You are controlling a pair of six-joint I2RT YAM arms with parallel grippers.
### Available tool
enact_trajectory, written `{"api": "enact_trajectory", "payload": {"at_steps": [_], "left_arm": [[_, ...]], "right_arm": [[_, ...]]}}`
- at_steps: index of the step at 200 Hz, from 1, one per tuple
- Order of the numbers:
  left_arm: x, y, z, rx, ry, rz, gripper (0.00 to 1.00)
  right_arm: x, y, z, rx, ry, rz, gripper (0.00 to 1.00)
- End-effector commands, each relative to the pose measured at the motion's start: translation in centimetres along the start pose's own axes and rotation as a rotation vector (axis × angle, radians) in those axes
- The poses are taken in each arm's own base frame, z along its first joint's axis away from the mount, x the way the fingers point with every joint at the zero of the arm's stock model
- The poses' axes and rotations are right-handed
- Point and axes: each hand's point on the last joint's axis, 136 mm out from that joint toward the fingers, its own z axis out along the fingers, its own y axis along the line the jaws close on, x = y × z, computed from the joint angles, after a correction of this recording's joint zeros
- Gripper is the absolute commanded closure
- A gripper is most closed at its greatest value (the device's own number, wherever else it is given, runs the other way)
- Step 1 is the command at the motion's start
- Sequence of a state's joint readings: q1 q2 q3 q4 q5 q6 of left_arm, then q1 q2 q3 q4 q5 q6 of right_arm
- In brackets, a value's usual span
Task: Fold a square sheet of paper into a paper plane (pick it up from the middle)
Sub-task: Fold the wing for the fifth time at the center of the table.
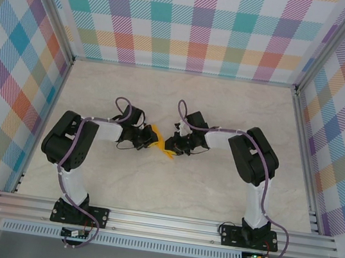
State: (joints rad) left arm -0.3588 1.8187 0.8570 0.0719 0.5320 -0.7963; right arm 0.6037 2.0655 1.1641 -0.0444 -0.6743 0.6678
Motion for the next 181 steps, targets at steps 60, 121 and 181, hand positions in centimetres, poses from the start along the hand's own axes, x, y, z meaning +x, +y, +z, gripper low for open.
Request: {"api": "enact_trajectory", "payload": {"at_steps": [60, 121, 181], "left_arm": [[1.1, 4.1, 0.8, -0.186, 0.034, -0.085, 0.91], [1.0, 4.2, 0.7, -0.195, 0.03, -0.085, 0.92], [1.0, 4.8, 0.7, -0.23, 0.028, -0.098, 0.92]], "right_arm": [[1.5, 0.1, -1.4, 0.04, 0.037, -0.072, 0.83], [2.3, -1.2, -1.2, 0.074, 0.061, -0.085, 0.85], [2.2, -2.4, -0.7, 0.055, 0.074, -0.024, 0.96]]}}
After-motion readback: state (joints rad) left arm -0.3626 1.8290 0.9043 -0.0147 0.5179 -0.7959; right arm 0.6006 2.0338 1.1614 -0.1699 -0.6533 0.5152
